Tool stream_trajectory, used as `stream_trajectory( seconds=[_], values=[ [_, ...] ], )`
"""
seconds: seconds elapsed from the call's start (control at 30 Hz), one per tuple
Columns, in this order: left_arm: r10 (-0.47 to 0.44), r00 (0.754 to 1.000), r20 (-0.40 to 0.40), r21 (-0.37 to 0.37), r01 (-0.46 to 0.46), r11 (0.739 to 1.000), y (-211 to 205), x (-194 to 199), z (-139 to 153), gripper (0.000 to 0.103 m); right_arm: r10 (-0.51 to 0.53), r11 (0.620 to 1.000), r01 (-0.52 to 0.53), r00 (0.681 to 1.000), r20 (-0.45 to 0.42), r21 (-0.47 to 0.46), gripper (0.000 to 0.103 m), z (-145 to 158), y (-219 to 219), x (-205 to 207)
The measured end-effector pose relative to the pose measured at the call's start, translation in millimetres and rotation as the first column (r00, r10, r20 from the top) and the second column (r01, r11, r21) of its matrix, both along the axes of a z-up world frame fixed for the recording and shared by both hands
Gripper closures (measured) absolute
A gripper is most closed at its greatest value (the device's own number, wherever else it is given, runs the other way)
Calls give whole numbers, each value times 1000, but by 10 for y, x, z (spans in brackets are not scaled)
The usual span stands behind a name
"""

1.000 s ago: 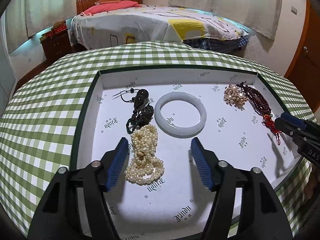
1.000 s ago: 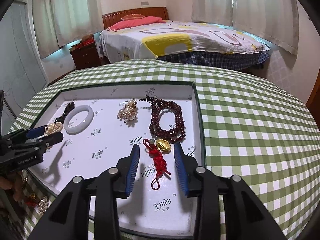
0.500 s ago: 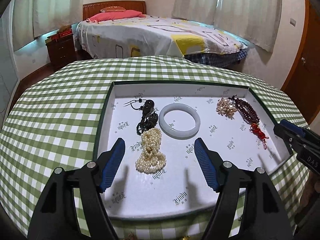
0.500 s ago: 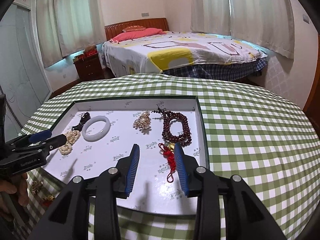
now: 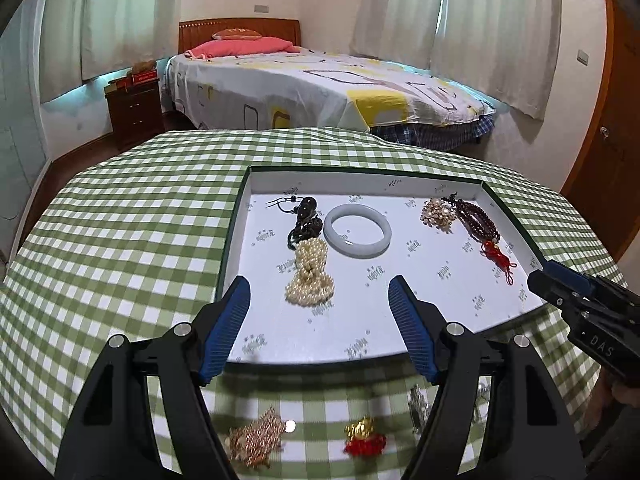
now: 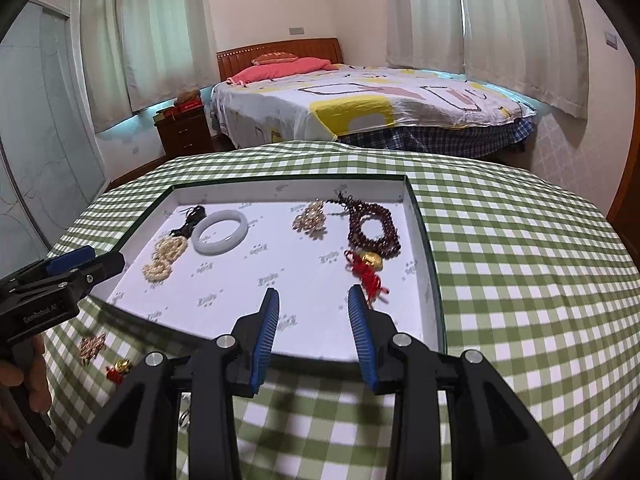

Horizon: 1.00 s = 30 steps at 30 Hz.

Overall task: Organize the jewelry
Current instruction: 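Withdraw both tools from the tray toward the remaining jewelry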

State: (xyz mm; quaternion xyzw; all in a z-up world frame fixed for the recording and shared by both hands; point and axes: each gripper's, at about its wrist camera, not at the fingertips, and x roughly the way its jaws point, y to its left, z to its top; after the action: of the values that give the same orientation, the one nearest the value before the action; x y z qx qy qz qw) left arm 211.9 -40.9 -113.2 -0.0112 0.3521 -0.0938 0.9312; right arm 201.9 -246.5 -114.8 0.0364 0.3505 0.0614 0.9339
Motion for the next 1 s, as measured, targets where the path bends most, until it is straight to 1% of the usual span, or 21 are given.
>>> stream_trajectory(
  seconds=[0.13,0.47,0.77,1.0],
  values=[
    [9,1000,16,13,-9,1000,46,-149,14,33,4,1000,-4,1000,5,2,66,0,44,-105],
    [49,999,7,16,-49,999,247,-473,-57,33,32,999,-32,999,5,0,66,-39,182,-297],
    [114,993,-15,3,-114,993,521,-564,-118,33,72,997,-72,997,-6,-2,66,-90,370,-338],
    [170,985,-34,-7,-170,985,768,-593,-170,33,116,993,-116,993,-36,-3,66,-185,581,-327]
  ],
)
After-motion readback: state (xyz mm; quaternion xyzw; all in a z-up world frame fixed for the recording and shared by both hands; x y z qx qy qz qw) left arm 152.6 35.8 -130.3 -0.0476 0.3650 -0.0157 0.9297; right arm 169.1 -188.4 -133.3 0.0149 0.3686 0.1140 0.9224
